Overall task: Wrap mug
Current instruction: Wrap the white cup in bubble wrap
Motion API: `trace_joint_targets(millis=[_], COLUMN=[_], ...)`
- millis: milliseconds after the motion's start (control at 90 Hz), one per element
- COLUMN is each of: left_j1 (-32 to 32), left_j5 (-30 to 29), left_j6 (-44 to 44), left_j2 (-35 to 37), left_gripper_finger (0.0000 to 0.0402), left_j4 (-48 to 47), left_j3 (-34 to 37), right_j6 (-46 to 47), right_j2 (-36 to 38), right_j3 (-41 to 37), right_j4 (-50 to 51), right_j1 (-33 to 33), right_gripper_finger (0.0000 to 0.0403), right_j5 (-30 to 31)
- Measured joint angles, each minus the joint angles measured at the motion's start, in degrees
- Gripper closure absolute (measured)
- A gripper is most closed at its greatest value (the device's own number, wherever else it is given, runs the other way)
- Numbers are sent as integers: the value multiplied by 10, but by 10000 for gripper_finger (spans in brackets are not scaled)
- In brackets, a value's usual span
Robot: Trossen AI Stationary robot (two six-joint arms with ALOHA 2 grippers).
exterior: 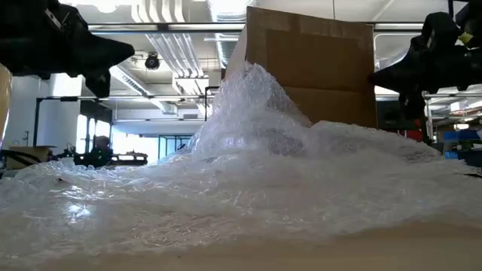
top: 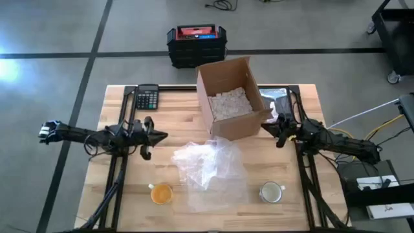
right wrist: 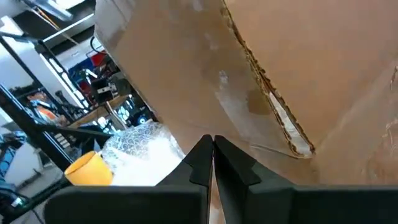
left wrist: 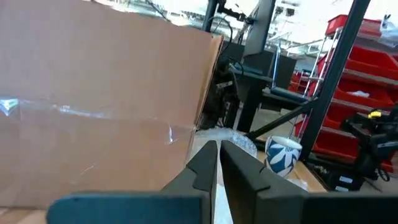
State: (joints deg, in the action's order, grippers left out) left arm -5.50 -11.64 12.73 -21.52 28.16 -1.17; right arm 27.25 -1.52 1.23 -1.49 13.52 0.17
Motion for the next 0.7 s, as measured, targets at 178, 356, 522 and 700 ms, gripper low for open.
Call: trace_joint_targets(millis=[178, 356, 522, 700], left_j1=[0, 0, 0, 0], left_j5=[-11, -11, -11, -10], left_j6=[10, 13, 15, 29], left_j2=[0, -2, -2, -24], left_gripper_finger=[394, 401, 400, 401], left_j4=[8, 36, 83, 59], left_j3=[0, 0, 0, -15], right_j6=[-69, -67, -47, -77], right_j2=[0, 0, 0, 0], right_j3=[1, 1, 1, 2], right_j4=[-1, -1, -17, -96], right_j1=[0, 0, 0, 0], right_gripper_finger=[403, 403, 403, 403], right_j5=[-1, -1, -6, -80])
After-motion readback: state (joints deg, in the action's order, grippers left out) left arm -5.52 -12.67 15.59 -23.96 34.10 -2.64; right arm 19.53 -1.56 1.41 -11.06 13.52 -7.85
